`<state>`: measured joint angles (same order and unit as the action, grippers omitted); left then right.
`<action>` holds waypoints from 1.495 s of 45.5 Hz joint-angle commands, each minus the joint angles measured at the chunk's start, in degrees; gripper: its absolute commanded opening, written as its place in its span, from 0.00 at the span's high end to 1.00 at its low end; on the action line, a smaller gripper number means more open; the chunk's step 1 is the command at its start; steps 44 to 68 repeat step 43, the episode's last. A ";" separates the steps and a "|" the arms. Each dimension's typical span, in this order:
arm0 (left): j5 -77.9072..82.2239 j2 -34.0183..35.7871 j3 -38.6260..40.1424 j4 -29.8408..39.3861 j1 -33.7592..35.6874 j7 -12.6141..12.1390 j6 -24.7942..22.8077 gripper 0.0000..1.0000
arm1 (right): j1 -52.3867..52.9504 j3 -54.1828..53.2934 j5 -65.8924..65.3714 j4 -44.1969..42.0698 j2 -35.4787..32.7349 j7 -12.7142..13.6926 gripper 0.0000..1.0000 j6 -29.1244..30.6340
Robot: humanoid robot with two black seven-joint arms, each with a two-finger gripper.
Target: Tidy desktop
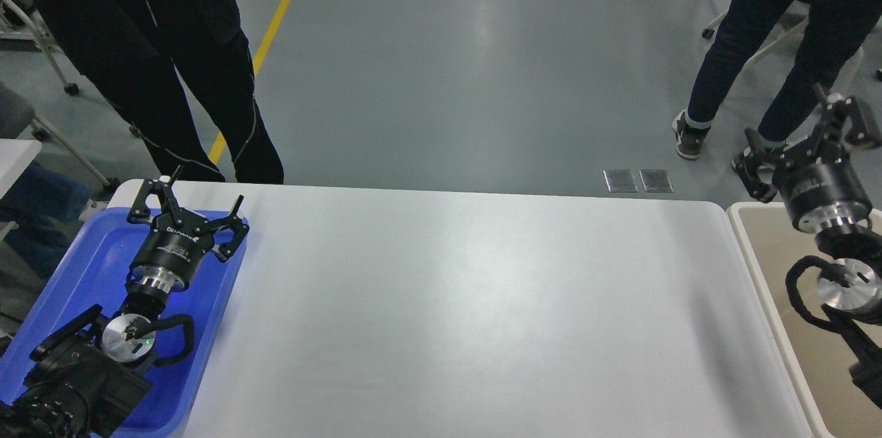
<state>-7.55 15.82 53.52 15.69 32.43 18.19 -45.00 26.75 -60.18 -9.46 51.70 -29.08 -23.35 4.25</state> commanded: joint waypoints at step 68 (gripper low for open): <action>0.00 0.09 0.00 0.04 0.00 0.00 0.00 0.00 | 3.22 2.52 -0.03 -2.57 4.29 -1.26 0.00 0.76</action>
